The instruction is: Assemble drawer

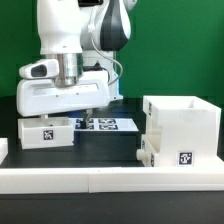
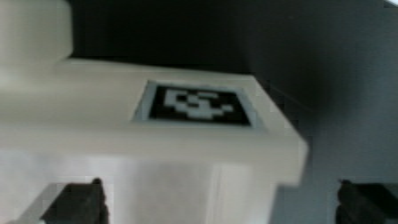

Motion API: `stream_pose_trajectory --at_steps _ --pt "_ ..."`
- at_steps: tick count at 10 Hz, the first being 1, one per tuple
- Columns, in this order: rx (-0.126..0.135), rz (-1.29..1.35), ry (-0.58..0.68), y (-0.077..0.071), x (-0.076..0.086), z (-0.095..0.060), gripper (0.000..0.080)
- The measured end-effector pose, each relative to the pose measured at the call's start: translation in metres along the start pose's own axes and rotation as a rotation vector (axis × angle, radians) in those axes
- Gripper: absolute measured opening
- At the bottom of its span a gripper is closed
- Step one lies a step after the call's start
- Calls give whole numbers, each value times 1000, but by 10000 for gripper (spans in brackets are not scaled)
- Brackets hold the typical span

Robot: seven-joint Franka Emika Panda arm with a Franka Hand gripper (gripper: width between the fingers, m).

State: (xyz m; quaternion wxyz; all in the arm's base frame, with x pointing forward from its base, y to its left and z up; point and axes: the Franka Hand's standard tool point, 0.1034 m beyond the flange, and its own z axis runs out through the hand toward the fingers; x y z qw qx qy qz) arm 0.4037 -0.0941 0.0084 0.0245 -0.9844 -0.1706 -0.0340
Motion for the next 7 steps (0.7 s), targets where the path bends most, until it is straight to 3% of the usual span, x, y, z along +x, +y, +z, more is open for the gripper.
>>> stream_pose_trajectory --at_steps 4,6,7 --pt "5 -2 -5 -1 -2 3 637" --pt "6 -2 -7 -2 -3 3 286" --pt "7 -2 -8 -2 -4 4 152"
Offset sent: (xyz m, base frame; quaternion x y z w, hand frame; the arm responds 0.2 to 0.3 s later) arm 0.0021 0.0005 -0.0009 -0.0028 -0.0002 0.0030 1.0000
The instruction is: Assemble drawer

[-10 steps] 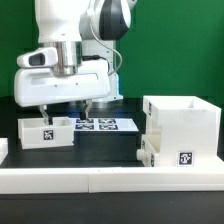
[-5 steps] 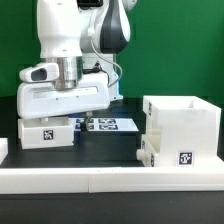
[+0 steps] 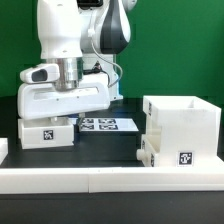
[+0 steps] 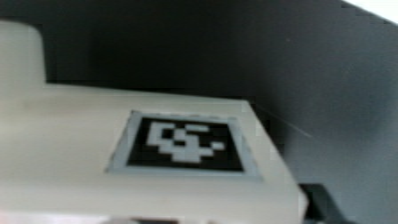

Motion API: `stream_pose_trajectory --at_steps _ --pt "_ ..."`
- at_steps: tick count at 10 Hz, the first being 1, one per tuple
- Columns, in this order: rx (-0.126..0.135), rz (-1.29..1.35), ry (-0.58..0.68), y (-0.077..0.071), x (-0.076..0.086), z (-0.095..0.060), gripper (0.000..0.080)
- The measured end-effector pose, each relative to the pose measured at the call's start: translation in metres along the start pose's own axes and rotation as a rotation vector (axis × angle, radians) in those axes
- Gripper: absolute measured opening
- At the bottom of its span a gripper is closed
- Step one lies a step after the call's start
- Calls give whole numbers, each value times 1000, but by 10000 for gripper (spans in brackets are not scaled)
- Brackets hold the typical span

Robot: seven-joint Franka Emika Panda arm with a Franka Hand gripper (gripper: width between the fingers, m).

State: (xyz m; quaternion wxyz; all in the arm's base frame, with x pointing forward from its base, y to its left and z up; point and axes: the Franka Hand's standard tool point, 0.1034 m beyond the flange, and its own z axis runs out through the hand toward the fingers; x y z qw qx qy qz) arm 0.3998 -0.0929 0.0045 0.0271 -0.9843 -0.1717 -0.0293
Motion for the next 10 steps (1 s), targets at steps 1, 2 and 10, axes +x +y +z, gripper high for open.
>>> stream_pose_trajectory --at_steps 1,2,10 --pt "0 0 -1 0 0 0 152" --pt "-1 -2 1 0 1 0 41" --pt "18 -73 16 -39 72 -22 41"
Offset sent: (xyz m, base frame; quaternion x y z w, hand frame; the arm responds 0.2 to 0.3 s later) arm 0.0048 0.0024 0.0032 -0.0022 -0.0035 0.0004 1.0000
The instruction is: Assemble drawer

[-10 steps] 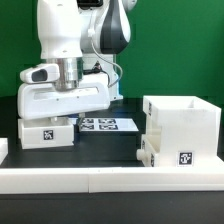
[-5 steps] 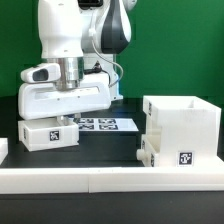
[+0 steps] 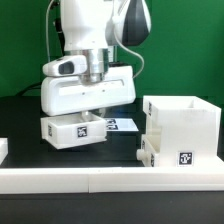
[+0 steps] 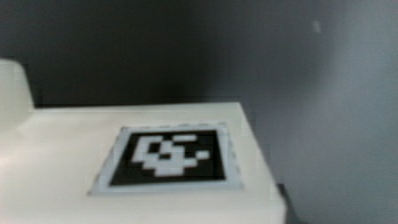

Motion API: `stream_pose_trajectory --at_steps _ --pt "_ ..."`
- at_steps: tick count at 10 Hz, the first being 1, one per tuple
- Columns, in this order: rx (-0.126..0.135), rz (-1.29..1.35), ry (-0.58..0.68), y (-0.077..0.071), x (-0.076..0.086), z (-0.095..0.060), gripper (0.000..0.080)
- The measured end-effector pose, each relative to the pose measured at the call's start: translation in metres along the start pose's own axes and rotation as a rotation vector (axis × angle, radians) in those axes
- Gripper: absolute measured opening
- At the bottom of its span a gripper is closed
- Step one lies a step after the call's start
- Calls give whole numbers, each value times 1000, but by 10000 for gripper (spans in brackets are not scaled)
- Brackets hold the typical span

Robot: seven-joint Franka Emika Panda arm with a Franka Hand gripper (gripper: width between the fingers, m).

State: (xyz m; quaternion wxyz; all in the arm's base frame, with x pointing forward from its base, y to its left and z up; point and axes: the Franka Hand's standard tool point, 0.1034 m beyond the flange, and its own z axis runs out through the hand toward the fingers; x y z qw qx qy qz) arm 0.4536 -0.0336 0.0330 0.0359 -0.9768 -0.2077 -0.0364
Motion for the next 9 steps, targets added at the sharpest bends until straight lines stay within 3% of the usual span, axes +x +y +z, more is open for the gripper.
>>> stream_pose_trajectory --at_steps 2,3,7,9 --pt "35 -65 -26 10 30 -15 42" --pt "36 -83 -20 17 36 -19 42" --pt "40 -158 -25 15 33 -15 42" --pt "48 -421 -42 22 37 -15 42"
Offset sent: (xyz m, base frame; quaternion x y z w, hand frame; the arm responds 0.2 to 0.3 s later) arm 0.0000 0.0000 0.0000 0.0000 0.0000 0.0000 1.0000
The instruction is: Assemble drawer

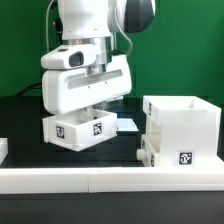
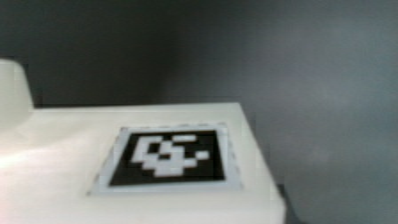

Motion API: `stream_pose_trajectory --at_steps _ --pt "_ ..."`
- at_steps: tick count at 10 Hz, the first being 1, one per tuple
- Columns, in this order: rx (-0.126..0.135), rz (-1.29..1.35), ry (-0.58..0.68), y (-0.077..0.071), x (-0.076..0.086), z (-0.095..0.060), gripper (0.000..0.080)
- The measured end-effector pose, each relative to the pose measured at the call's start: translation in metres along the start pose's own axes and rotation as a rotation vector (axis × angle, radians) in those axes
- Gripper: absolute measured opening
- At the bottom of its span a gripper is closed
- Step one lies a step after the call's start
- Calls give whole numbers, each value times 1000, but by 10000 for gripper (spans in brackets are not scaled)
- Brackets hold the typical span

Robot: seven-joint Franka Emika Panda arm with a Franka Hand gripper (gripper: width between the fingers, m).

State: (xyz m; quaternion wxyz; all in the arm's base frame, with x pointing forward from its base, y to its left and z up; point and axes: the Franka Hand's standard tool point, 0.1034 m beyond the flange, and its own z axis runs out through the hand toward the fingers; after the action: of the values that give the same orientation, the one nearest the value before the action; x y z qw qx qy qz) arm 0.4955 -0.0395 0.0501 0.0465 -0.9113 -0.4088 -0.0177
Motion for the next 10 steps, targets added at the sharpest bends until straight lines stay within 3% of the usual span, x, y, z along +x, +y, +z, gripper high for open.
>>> stream_pose_trajectory --at_steps 3,7,10 --pt "-16 -261 -20 7 4 -3 42" --pt "-16 -532 -34 8 2 -2 42" --pt "-29 -689 -56 11 15 -2 42"
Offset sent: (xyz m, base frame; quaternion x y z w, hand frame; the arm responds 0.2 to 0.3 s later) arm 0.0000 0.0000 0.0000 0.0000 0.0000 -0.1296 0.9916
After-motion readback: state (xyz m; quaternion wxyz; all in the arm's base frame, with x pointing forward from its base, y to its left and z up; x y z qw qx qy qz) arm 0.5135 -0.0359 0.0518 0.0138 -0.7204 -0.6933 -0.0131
